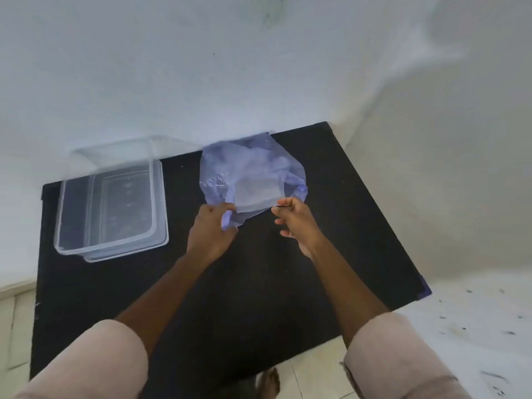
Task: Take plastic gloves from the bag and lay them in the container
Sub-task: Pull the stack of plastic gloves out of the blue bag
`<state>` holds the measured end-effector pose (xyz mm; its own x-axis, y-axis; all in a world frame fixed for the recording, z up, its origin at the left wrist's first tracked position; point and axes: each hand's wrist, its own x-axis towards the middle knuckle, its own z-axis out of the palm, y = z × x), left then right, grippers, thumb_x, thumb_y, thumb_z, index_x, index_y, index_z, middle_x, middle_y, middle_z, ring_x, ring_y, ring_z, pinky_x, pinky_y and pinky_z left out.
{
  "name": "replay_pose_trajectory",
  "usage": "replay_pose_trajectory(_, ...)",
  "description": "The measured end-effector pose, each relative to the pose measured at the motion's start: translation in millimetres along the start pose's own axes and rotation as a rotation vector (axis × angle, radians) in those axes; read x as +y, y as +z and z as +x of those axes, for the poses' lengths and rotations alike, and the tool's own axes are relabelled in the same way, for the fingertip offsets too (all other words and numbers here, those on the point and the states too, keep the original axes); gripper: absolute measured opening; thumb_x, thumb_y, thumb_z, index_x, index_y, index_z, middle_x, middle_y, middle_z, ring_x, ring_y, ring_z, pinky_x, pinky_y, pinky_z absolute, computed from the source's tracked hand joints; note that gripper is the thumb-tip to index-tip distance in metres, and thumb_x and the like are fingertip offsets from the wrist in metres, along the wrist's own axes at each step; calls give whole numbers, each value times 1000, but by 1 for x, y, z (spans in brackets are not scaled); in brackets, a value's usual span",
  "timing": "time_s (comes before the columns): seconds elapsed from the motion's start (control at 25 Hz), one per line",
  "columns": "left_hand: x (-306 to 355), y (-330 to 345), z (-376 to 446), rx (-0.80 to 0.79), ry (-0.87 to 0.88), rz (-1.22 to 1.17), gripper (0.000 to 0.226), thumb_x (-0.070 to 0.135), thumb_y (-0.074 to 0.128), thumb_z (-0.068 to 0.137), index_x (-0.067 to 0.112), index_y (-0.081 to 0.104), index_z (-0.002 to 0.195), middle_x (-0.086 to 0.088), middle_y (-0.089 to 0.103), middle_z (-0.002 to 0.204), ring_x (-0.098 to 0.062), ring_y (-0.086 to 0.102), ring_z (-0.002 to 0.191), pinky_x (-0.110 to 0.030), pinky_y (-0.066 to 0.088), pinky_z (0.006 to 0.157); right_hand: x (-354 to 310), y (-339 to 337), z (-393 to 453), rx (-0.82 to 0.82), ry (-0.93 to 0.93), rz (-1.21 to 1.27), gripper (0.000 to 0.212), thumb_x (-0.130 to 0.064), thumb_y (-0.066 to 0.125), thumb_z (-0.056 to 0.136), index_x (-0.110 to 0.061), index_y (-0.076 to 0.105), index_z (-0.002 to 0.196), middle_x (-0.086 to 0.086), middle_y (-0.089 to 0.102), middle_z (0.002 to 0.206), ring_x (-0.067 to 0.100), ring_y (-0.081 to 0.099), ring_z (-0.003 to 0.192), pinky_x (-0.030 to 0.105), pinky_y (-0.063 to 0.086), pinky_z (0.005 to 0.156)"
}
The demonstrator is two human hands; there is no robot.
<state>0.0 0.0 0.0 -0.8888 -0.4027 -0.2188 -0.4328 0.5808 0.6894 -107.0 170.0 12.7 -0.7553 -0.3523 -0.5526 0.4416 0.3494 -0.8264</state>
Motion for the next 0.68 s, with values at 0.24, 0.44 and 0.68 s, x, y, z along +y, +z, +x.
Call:
replay_pose_trajectory(0.24, -11, 28, 54, 107, 95, 487, 62, 36, 68, 82, 32, 45, 139, -17, 23, 155, -39, 32, 137, -55, 39, 102, -5, 18, 92, 398, 101, -577, 55, -31, 66, 81, -7, 46, 126, 10, 56, 119, 23, 55, 82, 33, 41, 66)
replay_pose_trajectory(0.44, -16, 28, 98, 75, -20, 302, 59, 18, 57, 87, 27, 40, 142, -15, 41, 136, -33, 54, 113, -44, 51, 84, -5, 28, 128, 423, 41, -557, 29, -35, 77, 73, -9, 64, 80, 4, 57, 72, 22, 55, 65, 36, 48, 59)
replay_pose_trajectory(0.68, -26, 20, 127, 73, -66, 44, 65, 7, 50, 88, 29, 32, 147, -15, 53, 124, -29, 58, 104, -43, 55, 79, -7, 45, 136, 404, 59, 401, 20, -1, 72, 66, -15, 58, 62, -3, 56, 60, 20, 52, 63, 36, 49, 60)
